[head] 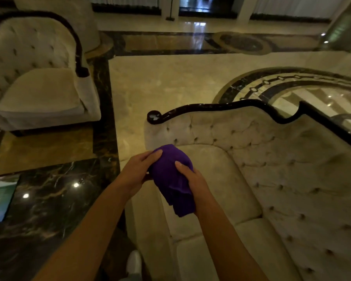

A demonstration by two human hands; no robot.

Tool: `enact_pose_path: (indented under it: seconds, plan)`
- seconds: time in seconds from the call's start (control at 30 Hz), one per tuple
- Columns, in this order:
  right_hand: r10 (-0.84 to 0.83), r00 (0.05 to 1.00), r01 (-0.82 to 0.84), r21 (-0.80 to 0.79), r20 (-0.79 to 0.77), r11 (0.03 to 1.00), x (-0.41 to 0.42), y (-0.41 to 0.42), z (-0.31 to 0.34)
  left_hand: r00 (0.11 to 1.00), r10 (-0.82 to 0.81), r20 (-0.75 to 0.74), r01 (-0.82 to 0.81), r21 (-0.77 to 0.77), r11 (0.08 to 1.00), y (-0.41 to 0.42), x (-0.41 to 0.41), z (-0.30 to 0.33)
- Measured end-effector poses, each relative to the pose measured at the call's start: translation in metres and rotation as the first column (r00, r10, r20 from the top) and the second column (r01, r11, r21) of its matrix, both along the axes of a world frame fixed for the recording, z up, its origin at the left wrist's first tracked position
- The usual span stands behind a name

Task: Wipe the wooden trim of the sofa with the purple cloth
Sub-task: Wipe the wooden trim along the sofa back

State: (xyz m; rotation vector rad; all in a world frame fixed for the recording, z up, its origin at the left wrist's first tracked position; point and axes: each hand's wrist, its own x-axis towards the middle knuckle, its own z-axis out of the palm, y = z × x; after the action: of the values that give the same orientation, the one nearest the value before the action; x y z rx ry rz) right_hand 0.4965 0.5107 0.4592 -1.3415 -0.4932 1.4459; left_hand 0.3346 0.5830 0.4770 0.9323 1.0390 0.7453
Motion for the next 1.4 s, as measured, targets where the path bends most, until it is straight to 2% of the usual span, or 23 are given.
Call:
enact_pose_path:
  seconds: [0.13,0.3,0.4,0.53,0.67,0.77,0.83,0.9,0.97,1.03,1.1,1.17,1.2,1.27,1.4]
  plan:
    - [-0.064,0.997,0.064,0.005,0.037,0.998,-0.014,0.061,0.001,1.0,-0.015,-0.004,0.015,0.012,1.0,0.083,-0.009,0.004]
    - [0.025,0.998,-0.02,-0.089,0.058,0.996,-0.012,0.133,-0.019,1.0,-0.016,-0.005,0.016,-0.031,0.999,0.16,-0.014,-0.024]
    - [0.014,0.997,-0.004,-0.134,0.074,0.991,-0.005,0.182,-0.036,0.999,-0.035,-0.039,0.033,-0.052,0.998,0.207,-0.015,-0.044]
    - [0.02,0.995,-0.003,-0.17,0.095,0.985,0.001,0.264,-0.066,0.991,0.02,-0.13,-0.027,-0.052,0.998,0.284,-0.019,-0.076]
    - [-0.078,0.994,0.093,-0.203,0.083,0.975,0.011,0.358,-0.09,0.946,0.151,-0.286,-0.192,-0.12,0.974,0.368,-0.032,-0.111]
    - [-0.181,0.974,0.206,-0.194,0.137,0.959,0.029,0.428,-0.1,0.907,0.091,-0.411,-0.185,-0.194,0.963,0.413,-0.045,-0.136]
    - [-0.196,0.943,0.247,-0.171,0.269,0.954,0.043,0.468,-0.107,0.897,0.056,-0.438,-0.19,-0.268,0.944,0.439,-0.053,-0.157]
    - [-0.149,0.867,0.234,-0.125,0.475,0.964,0.058,0.507,-0.117,0.89,0.038,-0.454,-0.211,-0.336,0.918,0.47,-0.051,-0.179]
    - [-0.049,0.75,0.161,-0.11,0.66,0.981,0.065,0.537,-0.128,0.894,0.008,-0.449,-0.205,-0.392,0.897,0.495,-0.045,-0.201]
    - [-0.022,0.624,0.185,-0.12,0.781,0.975,0.07,0.563,-0.152,0.894,-0.065,-0.444,-0.174,-0.476,0.862,0.521,-0.033,-0.227]
    - [-0.11,0.546,0.279,-0.056,0.831,0.959,0.072,0.58,-0.17,0.893,-0.151,-0.424,-0.132,-0.568,0.812,0.549,-0.016,-0.245]
    - [-0.151,0.513,0.322,-0.027,0.845,0.946,0.07,0.592,-0.201,0.89,-0.224,-0.397,-0.092,-0.637,0.765,0.572,-0.003,-0.272]
    - [-0.158,0.483,0.281,0.018,0.861,0.96,0.068,0.595,-0.197,0.892,-0.217,-0.396,-0.09,-0.627,0.774,0.578,0.007,-0.268]
    - [-0.13,0.535,0.274,-0.027,0.835,0.961,0.057,0.605,-0.235,0.868,-0.277,-0.413,-0.075,-0.659,0.748,0.593,0.016,-0.299]
    - [-0.213,0.52,0.219,0.112,0.827,0.969,0.038,0.613,-0.267,0.875,-0.307,-0.374,-0.041,-0.69,0.723,0.611,0.031,-0.322]
